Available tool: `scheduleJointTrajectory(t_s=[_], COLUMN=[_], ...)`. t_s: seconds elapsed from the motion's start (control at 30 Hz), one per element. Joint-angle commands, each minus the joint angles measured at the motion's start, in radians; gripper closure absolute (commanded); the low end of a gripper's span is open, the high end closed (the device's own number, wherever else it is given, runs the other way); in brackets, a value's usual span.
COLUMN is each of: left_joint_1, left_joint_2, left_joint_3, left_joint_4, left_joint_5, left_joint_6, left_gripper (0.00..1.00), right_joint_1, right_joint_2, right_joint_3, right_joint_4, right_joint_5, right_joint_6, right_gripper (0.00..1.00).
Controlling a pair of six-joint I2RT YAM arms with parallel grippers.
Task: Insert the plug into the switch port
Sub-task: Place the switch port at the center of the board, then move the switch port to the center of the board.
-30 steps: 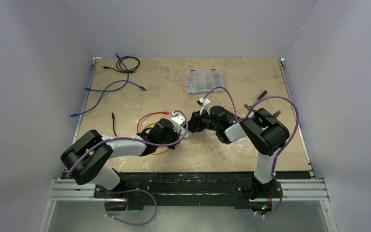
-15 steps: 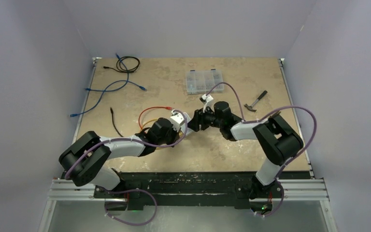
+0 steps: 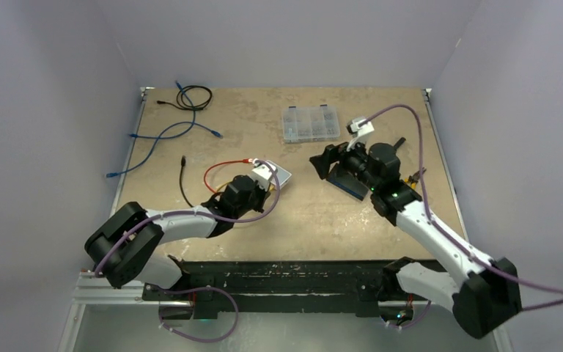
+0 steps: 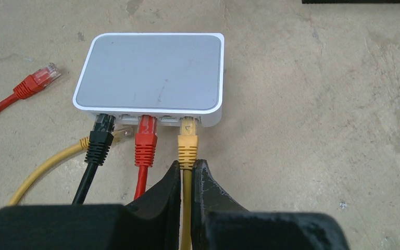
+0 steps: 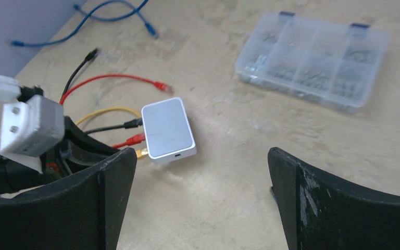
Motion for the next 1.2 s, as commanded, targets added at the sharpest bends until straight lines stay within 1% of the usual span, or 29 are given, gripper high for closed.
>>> scheduleJointTrajectory(t_s=[0.0, 0.2, 0.3, 0.37, 0.5, 0.6, 0.67, 0.7, 0.8, 0.9, 0.93, 1.0, 1.17], left_joint_1=[0.003, 0.017, 0.025, 0.031, 0.043, 0.043, 0.044, 0.043, 0.043, 0.044, 0.045, 0.044, 0.043], left_joint_2=[0.021, 0.108, 0.171, 0.210, 0.263, 0.230, 0.179, 0.145, 0.035, -0.097, -0.141, -0.216, -0.392], left_joint_3=[0.011, 0.070, 0.119, 0.155, 0.228, 0.245, 0.242, 0.241, 0.262, 0.304, 0.321, 0.363, 0.442], left_joint_4=[0.091, 0.109, 0.131, 0.148, 0.150, 0.140, 0.112, 0.077, -0.072, -0.262, -0.329, -0.489, -0.758], left_joint_5=[-0.032, -0.058, -0.052, -0.043, -0.007, -0.007, -0.017, -0.031, -0.117, -0.243, -0.302, -0.357, -0.483], left_joint_6=[0.023, 0.048, 0.050, 0.045, 0.026, 0.009, -0.002, -0.011, -0.056, -0.150, -0.192, -0.235, -0.300], left_gripper=[0.96, 0.94, 0.94, 0.92, 0.72, 0.57, 0.43, 0.39, 0.33, 0.28, 0.28, 0.27, 0.26], right_joint_1=[0.002, 0.001, 0.002, 0.002, 0.002, 0.001, 0.001, 0.002, 0.002, 0.002, 0.002, 0.002, 0.002], right_joint_2=[-0.188, -0.436, -0.539, -0.581, -0.637, -0.670, -0.692, -0.703, -0.738, -0.780, -0.800, -0.830, -0.908], right_joint_3=[0.021, 0.026, 0.028, 0.026, 0.023, 0.024, 0.029, 0.032, 0.035, 0.021, 0.011, -0.009, -0.061], right_joint_4=[-0.134, -0.234, -0.264, -0.286, -0.329, -0.347, -0.354, -0.358, -0.366, -0.364, -0.362, -0.356, -0.332], right_joint_5=[0.255, 0.413, 0.463, 0.504, 0.558, 0.581, 0.592, 0.600, 0.628, 0.657, 0.668, 0.694, 0.744], right_joint_6=[-0.042, -0.050, -0.058, -0.060, -0.068, -0.079, -0.094, -0.102, -0.121, -0.132, -0.130, -0.121, -0.111], right_gripper=[0.01, 0.01, 0.01, 0.01, 0.01, 0.01, 0.01, 0.01, 0.01, 0.01, 0.01, 0.01, 0.01])
